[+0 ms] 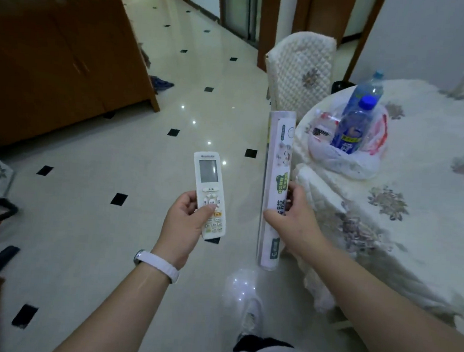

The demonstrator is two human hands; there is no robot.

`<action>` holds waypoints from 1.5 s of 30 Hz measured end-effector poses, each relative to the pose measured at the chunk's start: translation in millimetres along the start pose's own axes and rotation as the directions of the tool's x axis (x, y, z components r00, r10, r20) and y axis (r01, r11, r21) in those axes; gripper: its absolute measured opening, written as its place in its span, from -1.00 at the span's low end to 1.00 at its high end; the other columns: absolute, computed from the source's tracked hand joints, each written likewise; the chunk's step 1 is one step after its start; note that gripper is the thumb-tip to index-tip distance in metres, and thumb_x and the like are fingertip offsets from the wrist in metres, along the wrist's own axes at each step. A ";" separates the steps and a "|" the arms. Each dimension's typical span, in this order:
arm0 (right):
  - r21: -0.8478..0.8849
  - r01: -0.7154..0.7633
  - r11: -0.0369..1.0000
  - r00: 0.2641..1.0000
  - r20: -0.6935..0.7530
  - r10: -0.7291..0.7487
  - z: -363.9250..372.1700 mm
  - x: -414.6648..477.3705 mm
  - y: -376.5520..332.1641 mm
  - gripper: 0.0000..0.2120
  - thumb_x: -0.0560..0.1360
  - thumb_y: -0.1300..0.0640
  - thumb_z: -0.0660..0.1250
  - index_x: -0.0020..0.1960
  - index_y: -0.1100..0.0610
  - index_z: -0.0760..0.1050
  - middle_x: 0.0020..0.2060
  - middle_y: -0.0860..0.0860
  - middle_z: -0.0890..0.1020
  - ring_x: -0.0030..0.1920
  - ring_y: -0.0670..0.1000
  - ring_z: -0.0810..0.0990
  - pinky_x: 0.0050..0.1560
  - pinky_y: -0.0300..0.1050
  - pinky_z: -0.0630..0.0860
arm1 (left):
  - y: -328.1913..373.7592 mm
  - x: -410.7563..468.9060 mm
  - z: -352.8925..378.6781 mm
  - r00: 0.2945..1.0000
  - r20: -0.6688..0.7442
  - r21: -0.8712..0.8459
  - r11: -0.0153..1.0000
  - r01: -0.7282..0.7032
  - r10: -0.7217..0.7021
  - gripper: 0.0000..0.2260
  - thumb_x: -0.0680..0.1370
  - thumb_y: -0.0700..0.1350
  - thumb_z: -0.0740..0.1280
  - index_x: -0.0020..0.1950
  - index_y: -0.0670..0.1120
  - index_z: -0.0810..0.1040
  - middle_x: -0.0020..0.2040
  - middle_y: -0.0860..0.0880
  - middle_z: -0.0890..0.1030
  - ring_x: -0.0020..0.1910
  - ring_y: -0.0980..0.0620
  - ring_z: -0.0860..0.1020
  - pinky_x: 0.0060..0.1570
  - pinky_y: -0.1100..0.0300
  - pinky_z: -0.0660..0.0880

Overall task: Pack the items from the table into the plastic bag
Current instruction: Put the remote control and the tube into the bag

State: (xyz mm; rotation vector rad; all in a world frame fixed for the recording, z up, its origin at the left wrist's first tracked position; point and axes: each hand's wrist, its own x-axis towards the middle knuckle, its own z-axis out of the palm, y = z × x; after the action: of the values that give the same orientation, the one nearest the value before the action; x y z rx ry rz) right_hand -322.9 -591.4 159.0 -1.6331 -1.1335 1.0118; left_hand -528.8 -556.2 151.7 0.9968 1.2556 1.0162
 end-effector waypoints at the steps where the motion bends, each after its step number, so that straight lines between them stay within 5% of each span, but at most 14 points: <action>1: -0.006 0.004 1.000 1.000 -0.028 -0.004 -8.8 16.0 -3.8 -0.51 0.41 0.27 0.40 0.24 -0.02 0.31 -0.14 -0.01 0.60 -0.28 -0.22 0.56 -0.27 -0.32 0.54 | 7.2 16.5 10.6 1.000 0.025 0.011 1.000 0.000 0.000 -0.83 0.55 -0.29 0.34 0.13 -0.19 0.52 -0.01 -0.11 0.69 -0.13 0.02 0.67 -0.27 0.18 0.59; 10: -0.022 -0.003 1.000 0.959 -0.284 -0.004 -79.0 118.7 -12.4 -0.50 0.41 0.23 0.43 0.22 -0.05 0.29 -0.08 -0.10 0.57 -0.21 -0.20 0.58 -0.15 -0.17 0.51 | 40.6 132.8 94.6 0.971 0.240 0.067 0.998 -0.012 -0.005 -0.84 0.56 -0.24 0.34 0.13 -0.16 0.53 -0.03 -0.06 0.71 -0.06 -0.04 0.68 -0.21 0.14 0.60; 21: 0.051 -0.111 0.993 0.844 -0.523 0.121 -78.7 221.3 -6.3 -0.49 0.42 0.22 0.45 0.23 -0.10 0.29 0.00 -0.15 0.54 0.01 -0.10 0.59 0.00 -0.11 0.55 | 53.2 295.1 147.2 0.874 0.482 0.095 0.995 0.008 -0.053 -0.85 0.56 -0.27 0.34 0.11 -0.13 0.54 -0.03 -0.04 0.71 -0.07 0.01 0.68 -0.19 0.18 0.60; 27: 0.052 -0.193 0.980 0.710 -0.682 0.176 -58.3 302.9 -26.6 -0.46 0.43 0.21 0.46 0.24 -0.07 0.25 -0.03 -0.24 0.51 -0.06 -0.25 0.54 -0.14 -0.35 0.44 | 79.4 402.0 161.6 0.773 0.629 0.109 0.994 0.020 -0.085 -0.86 0.55 -0.31 0.33 0.06 -0.12 0.54 -0.09 -0.01 0.71 -0.12 0.06 0.68 -0.23 0.23 0.58; 33: 0.099 -0.287 0.953 0.585 -0.770 0.256 -46.6 357.2 -36.9 -0.52 0.44 0.16 0.46 0.20 -0.06 0.25 -0.06 -0.21 0.51 -0.06 -0.18 0.54 -0.02 -0.14 0.51 | 103.1 484.6 191.6 0.655 0.750 0.146 0.989 -0.026 -0.093 -0.81 0.54 -0.31 0.34 0.13 -0.15 0.54 -0.02 -0.06 0.70 -0.08 0.01 0.68 -0.19 0.19 0.60; 42: 0.281 -0.299 0.912 0.432 -0.812 0.392 -65.7 401.8 -11.2 -0.52 0.44 0.19 0.46 0.23 -0.03 0.29 -0.02 -0.17 0.54 -0.01 -0.19 0.54 -0.06 -0.24 0.50 | 90.0 537.2 286.1 0.474 0.856 0.274 0.959 -0.077 -0.207 -0.76 0.52 -0.31 0.37 0.14 -0.08 0.57 0.01 -0.06 0.70 -0.04 -0.05 0.68 -0.08 0.00 0.62; 45: 0.336 -0.270 0.902 0.392 -0.818 0.421 -84.6 418.9 -0.5 -0.51 0.43 0.18 0.46 0.22 -0.06 0.29 0.00 -0.14 0.56 0.01 -0.13 0.57 0.00 -0.07 0.59 | 82.8 544.7 320.1 0.420 0.874 0.329 0.933 -0.145 -0.244 -0.77 0.52 -0.29 0.37 0.14 -0.09 0.57 0.01 -0.06 0.70 -0.03 -0.06 0.68 -0.06 -0.05 0.63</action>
State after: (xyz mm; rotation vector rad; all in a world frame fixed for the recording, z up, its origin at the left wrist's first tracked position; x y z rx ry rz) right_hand -138.3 -207.3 127.1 -1.9233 0.0293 0.3015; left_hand -189.9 -18.1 111.1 1.4993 0.4905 0.0311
